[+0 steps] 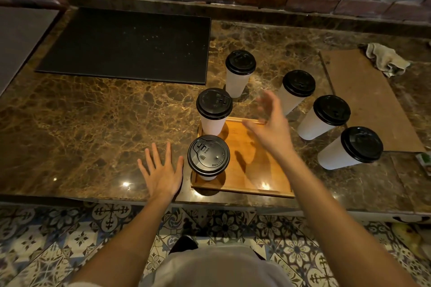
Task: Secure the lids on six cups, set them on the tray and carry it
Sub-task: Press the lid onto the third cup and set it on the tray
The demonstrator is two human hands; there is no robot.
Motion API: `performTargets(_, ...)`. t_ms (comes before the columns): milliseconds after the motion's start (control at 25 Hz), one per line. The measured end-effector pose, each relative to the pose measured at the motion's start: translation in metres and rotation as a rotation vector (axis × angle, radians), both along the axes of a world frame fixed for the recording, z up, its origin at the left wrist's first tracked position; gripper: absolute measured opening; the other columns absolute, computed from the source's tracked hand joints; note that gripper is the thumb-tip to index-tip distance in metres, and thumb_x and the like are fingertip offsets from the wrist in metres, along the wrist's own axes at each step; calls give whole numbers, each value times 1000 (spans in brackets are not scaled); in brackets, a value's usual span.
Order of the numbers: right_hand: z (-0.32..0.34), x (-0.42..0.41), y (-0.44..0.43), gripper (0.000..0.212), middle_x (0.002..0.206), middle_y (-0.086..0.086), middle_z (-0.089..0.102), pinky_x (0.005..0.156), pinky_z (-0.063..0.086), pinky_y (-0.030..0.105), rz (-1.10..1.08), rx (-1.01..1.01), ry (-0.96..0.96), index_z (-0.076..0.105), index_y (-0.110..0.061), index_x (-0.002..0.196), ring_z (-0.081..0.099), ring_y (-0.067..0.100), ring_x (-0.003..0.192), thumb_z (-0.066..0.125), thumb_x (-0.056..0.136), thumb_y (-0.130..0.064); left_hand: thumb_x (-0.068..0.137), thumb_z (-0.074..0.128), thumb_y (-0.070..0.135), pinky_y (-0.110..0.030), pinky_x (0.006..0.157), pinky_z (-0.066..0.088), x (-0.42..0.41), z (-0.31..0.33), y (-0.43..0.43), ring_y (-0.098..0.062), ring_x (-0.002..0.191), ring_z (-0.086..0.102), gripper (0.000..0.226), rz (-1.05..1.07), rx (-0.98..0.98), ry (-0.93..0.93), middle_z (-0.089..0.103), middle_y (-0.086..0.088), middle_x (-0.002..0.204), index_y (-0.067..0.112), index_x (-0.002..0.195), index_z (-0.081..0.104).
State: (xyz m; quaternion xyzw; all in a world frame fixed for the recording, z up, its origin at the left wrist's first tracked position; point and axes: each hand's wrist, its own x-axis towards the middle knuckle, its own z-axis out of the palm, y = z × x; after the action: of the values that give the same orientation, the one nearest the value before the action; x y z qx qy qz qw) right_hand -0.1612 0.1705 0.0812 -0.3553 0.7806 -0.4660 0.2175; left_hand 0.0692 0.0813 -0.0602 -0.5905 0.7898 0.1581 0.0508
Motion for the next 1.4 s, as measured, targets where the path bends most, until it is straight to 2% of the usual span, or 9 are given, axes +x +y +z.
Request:
performTargets(200, 18, -56, -56, 104, 160, 7, 23, 116, 22, 32, -62, -53, 108, 17, -19, 155, 23, 21, 147, 83, 76, -32, 98, 19, 57, -56, 111, -15, -26, 2, -6, -29, 145, -18, 63, 119, -12, -19, -17, -8, 158, 35, 149, -9)
performTargets(440, -38, -74, -99, 126, 165, 12, 5, 122, 14, 47, -151, 40, -131, -5, -17, 156, 8, 26, 152, 86, 71, -32, 96, 10, 59, -55, 112, -15, -34, -5, -13, -27, 146, -13, 60, 188, -70, 18, -10, -6, 160, 37, 150, -2)
performTargets(600, -70, -72, -125, 128, 164, 11, 12, 121, 16, 45, -145, 53, -168, -6, -17, 156, 13, 26, 151, 88, 69, -32, 93, 8, 61, -52, 111, -18, -34, -15, -16, -26, 146, -7, 61, 202, -129, 40, -2, -5, 160, 40, 150, 1)
performTargets(760, -88, -71, -148, 116, 161, 8, 24, 122, 19, 40, -195, -15, -195, 10, -15, 156, 21, 23, 149, 87, 71, -30, 94, 14, 58, -50, 113, -15, -33, -21, -15, -26, 147, 1, 59, 223, -176, 47, 7, -6, 160, 40, 150, 7)
performTargets(880, -97, -74, -160, 104, 153, 9, 37, 119, 28, 40, -259, -86, -225, 22, -9, 152, 33, 21, 144, 87, 71, -21, 98, 16, 54, -54, 113, -11, -34, -21, -16, -33, 146, 9, 57, 195, -215, 44, 15, -11, 159, 32, 150, 18)
performTargets(1000, -101, -75, -163, 101, 151, 8, 39, 118, 30, 40, -284, -115, -223, 25, -9, 151, 35, 20, 142, 86, 71, -19, 100, 16, 55, -57, 112, -10, -32, -21, -16, -36, 146, 3, 58, 181, -175, 54, 10, -11, 159, 28, 151, 14)
performTargets(1120, -101, -75, -162, 98, 148, 7, 43, 117, 33, 40, -288, -130, -209, 29, -9, 149, 38, 20, 140, 86, 71, -17, 98, 17, 51, -55, 114, -3, -35, -17, -14, -31, 146, 12, 55, 219, -231, -3, 18, -10, 158, 32, 150, 19)
performTargets(1320, -73, -75, -158, 93, 145, 6, 48, 115, 36, 41, -250, -155, -143, 34, -10, 147, 43, 19, 137, 87, 71, -21, 92, 11, 60, -52, 114, -13, -33, -18, -15, -23, 147, -6, 60, 243, -122, 35, 2, -2, 160, 42, 149, 4)
performTargets(1400, -48, -75, -153, 91, 143, 5, 49, 112, 38, 33, -236, -192, -84, 36, -11, 146, 45, 17, 134, 86, 72, -26, 92, 7, 61, -51, 113, -16, -33, -16, -15, -22, 147, -10, 60, 234, -109, 21, -5, -1, 160, 42, 148, -1)
